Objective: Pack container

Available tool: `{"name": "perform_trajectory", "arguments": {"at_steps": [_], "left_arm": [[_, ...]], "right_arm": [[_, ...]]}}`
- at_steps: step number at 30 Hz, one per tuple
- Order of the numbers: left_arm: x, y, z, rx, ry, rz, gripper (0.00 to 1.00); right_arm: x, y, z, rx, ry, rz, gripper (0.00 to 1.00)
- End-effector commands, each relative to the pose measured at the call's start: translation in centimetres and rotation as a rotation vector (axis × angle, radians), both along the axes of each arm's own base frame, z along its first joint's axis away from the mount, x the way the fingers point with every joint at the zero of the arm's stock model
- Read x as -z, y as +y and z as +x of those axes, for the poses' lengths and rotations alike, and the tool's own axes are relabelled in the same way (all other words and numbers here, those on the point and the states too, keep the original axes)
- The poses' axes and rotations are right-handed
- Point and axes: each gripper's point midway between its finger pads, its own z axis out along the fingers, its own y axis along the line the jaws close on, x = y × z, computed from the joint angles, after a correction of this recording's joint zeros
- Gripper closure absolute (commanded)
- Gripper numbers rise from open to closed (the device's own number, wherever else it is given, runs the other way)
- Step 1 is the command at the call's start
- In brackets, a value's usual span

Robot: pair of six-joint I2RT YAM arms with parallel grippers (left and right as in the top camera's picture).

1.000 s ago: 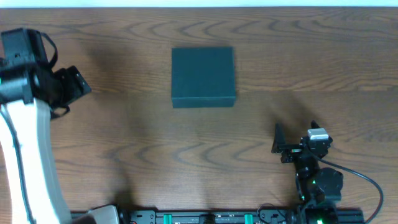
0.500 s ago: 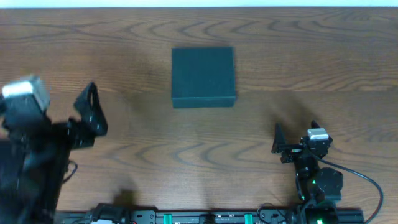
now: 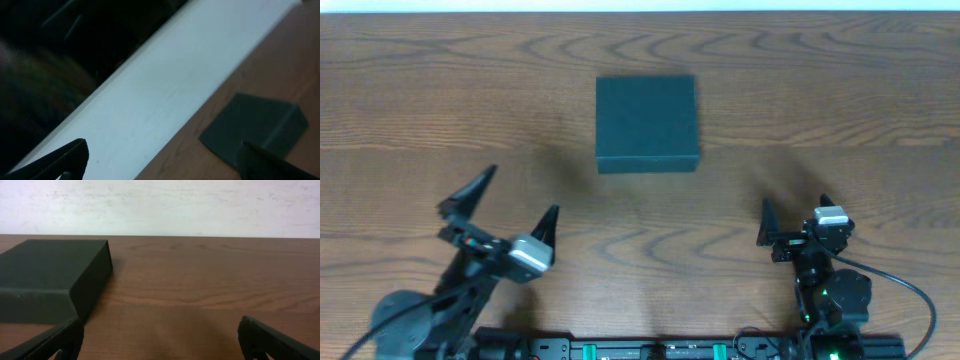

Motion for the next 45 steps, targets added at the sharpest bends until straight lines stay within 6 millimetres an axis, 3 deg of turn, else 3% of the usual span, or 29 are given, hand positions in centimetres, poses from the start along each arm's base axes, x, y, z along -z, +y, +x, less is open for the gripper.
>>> {"name": "perform_trajectory", "arguments": {"at_steps": [1, 5, 9, 15, 19, 21, 25, 28, 31, 33, 36, 45], "left_arm": [[3.3, -1.3, -0.2, 0.082, -0.031, 0.073, 0.05], [8.2, -2.1, -1.1, 0.145, 0.058, 0.061, 0.05], [16.8, -4.1, -5.7, 0.333, 0.418, 0.037, 0.05], [19.8, -4.2, -7.7, 0.345, 0.619, -0.013, 0.05], [21.3, -4.8, -10.2, 0.401, 0.776, -0.075, 0.05], [21.5, -5.0, -10.9, 0.422, 0.808, -0.087, 0.05], [20.6, -5.1, -10.0, 0.41, 0.763, -0.101, 0.05], [18.5, -4.3, -6.9, 0.283, 0.722, -0.235, 0.05], [15.0, -1.4, -2.2, 0.006, 0.662, -0.55, 0.05], [12.9, 0.2, -0.6, -0.08, 0.573, -0.653, 0.05], [10.3, 1.5, 0.8, -0.114, 0.4, -0.659, 0.05], [10.2, 5.9, 3.8, -0.301, 0.162, -0.833, 0.05]], "right_arm": [[0.2, 0.1, 0.0, -0.007, 0.006, -0.015, 0.01], [0.2, 0.1, 0.0, -0.006, 0.006, -0.015, 0.01], [0.2, 0.1, 0.0, -0.006, 0.006, -0.015, 0.01], [0.2, 0.1, 0.0, -0.007, 0.006, -0.015, 0.01], [0.2, 0.1, 0.0, -0.006, 0.006, -0.016, 0.01], [0.2, 0.1, 0.0, -0.007, 0.006, -0.015, 0.01], [0.2, 0.1, 0.0, -0.006, 0.006, -0.015, 0.01], [0.2, 0.1, 0.0, -0.007, 0.006, -0.015, 0.01], [0.2, 0.1, 0.0, -0.007, 0.006, -0.016, 0.01], [0.2, 0.1, 0.0, -0.007, 0.006, -0.015, 0.01], [0.2, 0.1, 0.0, -0.007, 0.006, -0.015, 0.01], [0.2, 0.1, 0.0, -0.006, 0.006, -0.015, 0.01]]}}
